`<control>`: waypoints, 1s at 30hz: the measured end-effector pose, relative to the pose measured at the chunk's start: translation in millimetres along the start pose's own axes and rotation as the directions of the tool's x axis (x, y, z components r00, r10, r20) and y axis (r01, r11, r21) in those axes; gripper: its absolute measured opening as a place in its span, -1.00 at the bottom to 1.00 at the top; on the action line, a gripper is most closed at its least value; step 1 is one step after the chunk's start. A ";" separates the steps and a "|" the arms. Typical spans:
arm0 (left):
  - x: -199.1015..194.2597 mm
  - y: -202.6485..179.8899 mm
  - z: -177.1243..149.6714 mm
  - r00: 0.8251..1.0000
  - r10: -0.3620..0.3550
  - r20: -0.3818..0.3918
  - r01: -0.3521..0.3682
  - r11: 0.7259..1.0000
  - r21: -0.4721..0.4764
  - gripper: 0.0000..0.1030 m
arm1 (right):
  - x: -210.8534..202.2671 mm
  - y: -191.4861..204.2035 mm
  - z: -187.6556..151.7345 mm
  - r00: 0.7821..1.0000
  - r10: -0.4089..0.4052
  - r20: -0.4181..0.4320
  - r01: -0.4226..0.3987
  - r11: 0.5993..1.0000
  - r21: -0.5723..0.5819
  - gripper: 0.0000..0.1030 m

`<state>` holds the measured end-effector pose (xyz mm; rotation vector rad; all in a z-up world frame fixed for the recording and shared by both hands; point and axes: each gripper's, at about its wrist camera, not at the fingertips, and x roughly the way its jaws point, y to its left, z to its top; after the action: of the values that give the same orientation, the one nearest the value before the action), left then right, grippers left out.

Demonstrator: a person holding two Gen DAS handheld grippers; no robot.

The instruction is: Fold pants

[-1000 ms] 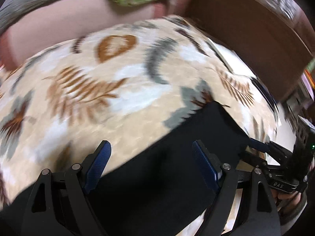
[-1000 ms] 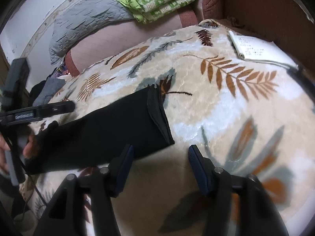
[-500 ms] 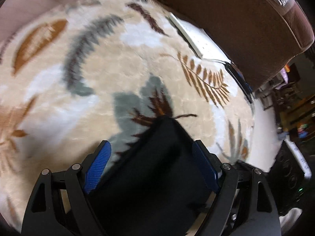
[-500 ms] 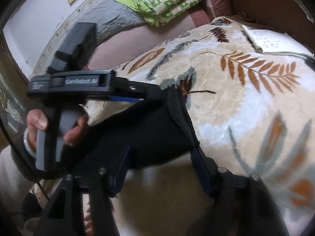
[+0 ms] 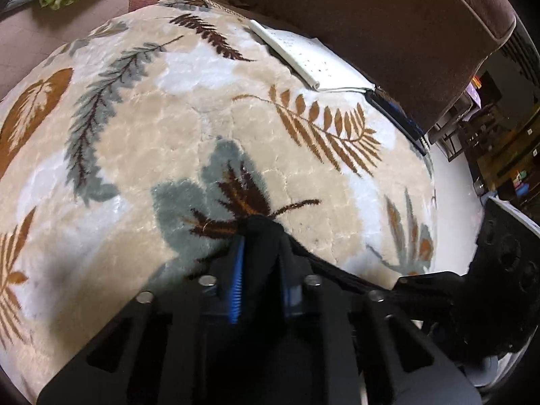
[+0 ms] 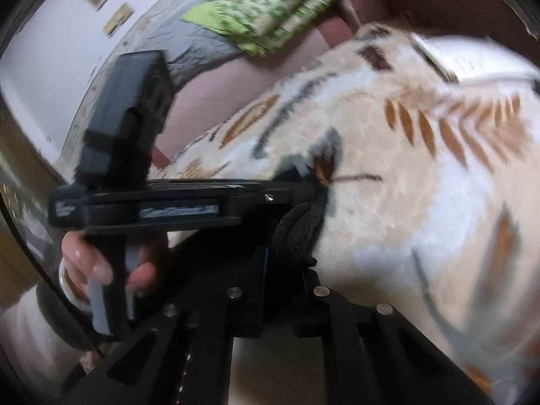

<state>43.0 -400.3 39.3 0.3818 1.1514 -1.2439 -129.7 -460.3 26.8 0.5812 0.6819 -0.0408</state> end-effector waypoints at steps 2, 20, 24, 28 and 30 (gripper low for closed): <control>-21.9 -0.9 -2.5 0.999 -0.025 0.038 0.025 1.000 -0.004 -0.76 | -13.8 17.5 4.5 0.999 0.028 0.029 -0.027 0.999 -0.038 -0.82; -226.5 118.7 -185.6 0.924 0.267 0.272 -0.102 0.861 -0.498 0.33 | 71.2 209.3 -66.6 0.936 0.212 -0.280 -0.303 0.892 -0.336 -0.72; -224.9 127.0 -222.4 0.925 0.289 0.245 -0.104 0.816 -0.569 0.33 | 67.7 218.1 -80.5 0.910 0.217 -0.355 -0.341 0.877 -0.339 -0.30; -217.0 111.7 -243.1 0.929 0.309 0.203 -0.143 0.807 -0.573 0.33 | 27.8 199.8 -47.4 0.902 0.322 -0.289 -0.402 0.871 -0.283 -0.04; -215.1 104.4 -250.0 0.933 0.303 0.196 -0.142 0.806 -0.574 0.33 | 19.1 189.0 -33.8 0.933 0.274 -0.233 -0.336 0.895 -0.293 -0.03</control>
<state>40.4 -56.3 76.3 -0.0970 1.1245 -0.6785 -92.8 -280.9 87.4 0.3656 0.7520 0.4227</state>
